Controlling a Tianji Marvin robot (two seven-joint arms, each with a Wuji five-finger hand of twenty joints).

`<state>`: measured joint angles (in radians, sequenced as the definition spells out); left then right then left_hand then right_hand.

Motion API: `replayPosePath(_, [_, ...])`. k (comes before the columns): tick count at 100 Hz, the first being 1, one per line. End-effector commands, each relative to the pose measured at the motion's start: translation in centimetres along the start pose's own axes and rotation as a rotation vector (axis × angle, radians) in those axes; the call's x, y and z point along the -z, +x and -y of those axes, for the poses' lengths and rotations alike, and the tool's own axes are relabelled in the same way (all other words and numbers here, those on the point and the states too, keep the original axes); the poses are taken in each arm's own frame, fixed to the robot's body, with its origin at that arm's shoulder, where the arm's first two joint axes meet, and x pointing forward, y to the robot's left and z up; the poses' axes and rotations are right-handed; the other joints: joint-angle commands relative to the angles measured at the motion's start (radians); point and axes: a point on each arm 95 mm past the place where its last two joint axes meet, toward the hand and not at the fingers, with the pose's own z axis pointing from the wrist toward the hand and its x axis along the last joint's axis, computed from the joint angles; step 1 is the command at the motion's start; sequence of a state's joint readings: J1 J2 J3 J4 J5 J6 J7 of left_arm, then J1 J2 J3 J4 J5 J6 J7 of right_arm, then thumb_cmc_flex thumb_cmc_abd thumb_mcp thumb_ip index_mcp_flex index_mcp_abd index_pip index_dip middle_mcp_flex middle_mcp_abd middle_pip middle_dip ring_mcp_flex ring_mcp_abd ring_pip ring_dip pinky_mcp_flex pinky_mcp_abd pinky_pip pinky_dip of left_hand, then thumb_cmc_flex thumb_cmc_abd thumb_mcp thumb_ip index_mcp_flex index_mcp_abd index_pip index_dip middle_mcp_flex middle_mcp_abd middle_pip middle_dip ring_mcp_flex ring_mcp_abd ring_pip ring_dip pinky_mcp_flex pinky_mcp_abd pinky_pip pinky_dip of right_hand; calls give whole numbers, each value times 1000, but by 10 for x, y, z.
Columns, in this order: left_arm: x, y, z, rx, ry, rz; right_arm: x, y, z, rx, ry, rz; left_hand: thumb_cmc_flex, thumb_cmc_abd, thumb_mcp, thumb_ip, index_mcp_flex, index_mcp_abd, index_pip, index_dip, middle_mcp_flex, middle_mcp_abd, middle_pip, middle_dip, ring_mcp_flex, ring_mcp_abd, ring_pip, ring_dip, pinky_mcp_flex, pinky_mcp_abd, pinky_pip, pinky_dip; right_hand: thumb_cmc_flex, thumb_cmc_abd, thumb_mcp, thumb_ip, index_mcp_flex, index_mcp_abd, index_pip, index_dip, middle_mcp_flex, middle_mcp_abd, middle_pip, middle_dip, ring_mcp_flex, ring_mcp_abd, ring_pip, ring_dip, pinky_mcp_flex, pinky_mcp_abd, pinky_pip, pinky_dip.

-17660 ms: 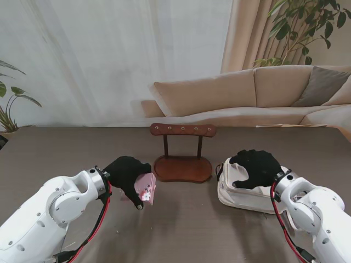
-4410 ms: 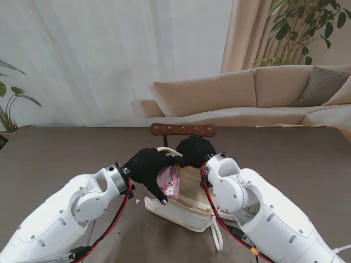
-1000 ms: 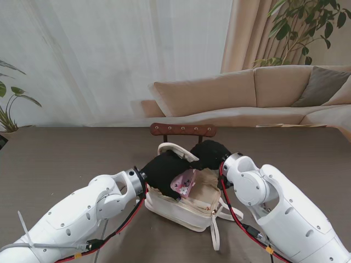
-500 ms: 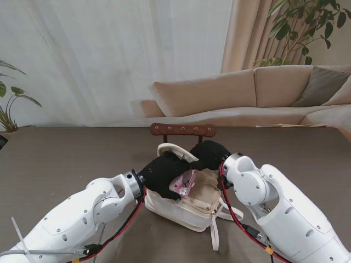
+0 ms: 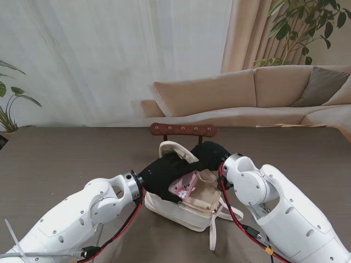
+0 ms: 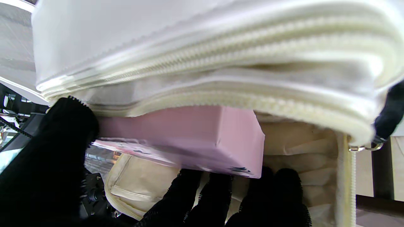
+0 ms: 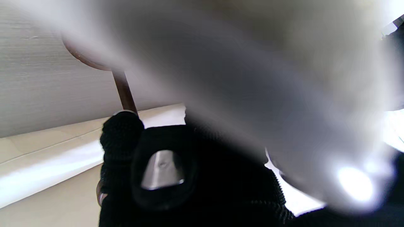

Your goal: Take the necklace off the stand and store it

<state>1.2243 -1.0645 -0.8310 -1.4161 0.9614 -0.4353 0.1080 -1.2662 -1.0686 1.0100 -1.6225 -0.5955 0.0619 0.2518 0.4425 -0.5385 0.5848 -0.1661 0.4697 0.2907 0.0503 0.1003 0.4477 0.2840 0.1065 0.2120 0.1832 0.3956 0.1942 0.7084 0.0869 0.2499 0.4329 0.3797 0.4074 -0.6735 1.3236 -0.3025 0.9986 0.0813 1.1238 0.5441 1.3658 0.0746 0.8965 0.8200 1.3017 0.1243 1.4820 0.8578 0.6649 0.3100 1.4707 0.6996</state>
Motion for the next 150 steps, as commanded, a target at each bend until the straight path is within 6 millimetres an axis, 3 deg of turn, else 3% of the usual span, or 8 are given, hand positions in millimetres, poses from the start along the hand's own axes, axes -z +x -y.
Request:
replayPosePath(1, [-3,-1,8,-5,11,-1,0,3,8,-6,31,-5,-26,59,-35,34,0,-69,9,15,-70,-16,-61,-43,-84,14,-98,-72,-49,45,-272,-83,24,-18,68,-28,40,4,28,2,81,23,41,6,9,-39,36,15,375,39,55,32])
replayPosePath(30, [-1,0,8,8,-6,6,1,2,9,-8,38,-4,-32,76,-70,33,-38,-57,-14,5,-135,-15,-63,-61,-159,11,-124,-107,-109,17,-344,-80,25,-19,68,-29,41,5,27,1,81,24,41,5,8,-37,36,16,374,41,55,33])
replayPosePath(61, [2,5,10,12,-13,15,1,1,11,-8,46,-4,-11,63,-24,35,-42,96,-42,-36,-166,66,-33,-94,-156,72,-97,-108,-55,30,-362,-87,24,-18,69,-30,41,6,27,2,80,24,41,4,8,-37,35,15,375,41,54,34])
replayPosePath(80, [8,7,12,-18,10,11,1,0,11,-11,49,-1,-13,52,49,37,40,18,43,10,-33,37,2,-56,-53,69,-57,41,14,58,-322,-60,26,-19,67,-30,41,6,27,2,80,25,40,4,9,-36,36,15,375,41,54,34])
replayPosePath(114, [14,5,13,-18,10,40,0,2,13,-18,61,-5,1,72,23,38,-43,68,-65,-62,-132,52,-36,-90,-102,64,-98,-13,-18,42,-343,-65,26,-18,67,-30,41,6,27,2,80,26,40,4,8,-33,35,15,375,41,54,34])
replayPosePath(125, [13,5,13,-19,5,41,0,3,14,-21,65,-7,1,93,16,41,-69,26,-71,-70,-143,43,-33,-92,-102,64,-97,-22,-22,43,-344,-65,26,-18,67,-29,41,6,27,2,80,25,41,4,9,-40,36,15,375,41,54,34])
replayPosePath(136, [12,4,13,-18,10,35,0,3,15,-26,65,-7,13,118,-26,50,-178,-190,-83,-95,-183,-15,-29,-91,-105,50,-95,-38,-33,32,-339,-55,26,-17,66,-29,40,7,26,2,80,25,40,4,8,-34,37,15,375,41,54,35])
replayPosePath(150, [11,3,13,-14,24,35,-1,3,16,-33,74,-4,13,132,-50,53,-204,-225,-84,-105,-219,-28,-33,-93,-126,40,-106,-51,-49,23,-339,-48,27,-18,65,-30,39,8,26,2,81,27,41,5,9,-36,38,16,375,41,54,35])
